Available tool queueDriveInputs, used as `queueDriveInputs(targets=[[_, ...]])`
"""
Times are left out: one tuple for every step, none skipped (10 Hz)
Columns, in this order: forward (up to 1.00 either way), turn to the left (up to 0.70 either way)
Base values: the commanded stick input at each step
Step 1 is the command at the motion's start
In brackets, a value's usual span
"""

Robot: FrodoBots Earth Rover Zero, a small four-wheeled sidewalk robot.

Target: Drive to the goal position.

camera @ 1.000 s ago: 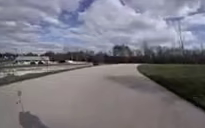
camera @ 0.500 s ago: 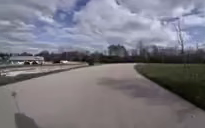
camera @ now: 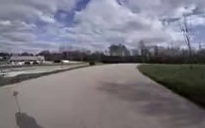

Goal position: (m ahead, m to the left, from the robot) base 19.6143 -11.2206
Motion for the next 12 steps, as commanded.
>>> queueDriveInputs(targets=[[1.0, 0.0], [1.0, 0.0], [1.0, 0.0], [1.0, 0.0], [1.0, 0.0], [1.0, 0.0], [1.0, 0.0], [1.0, 0.0], [1.0, -0.1], [1.0, -0.23], [1.0, -0.35], [1.0, -0.11]])
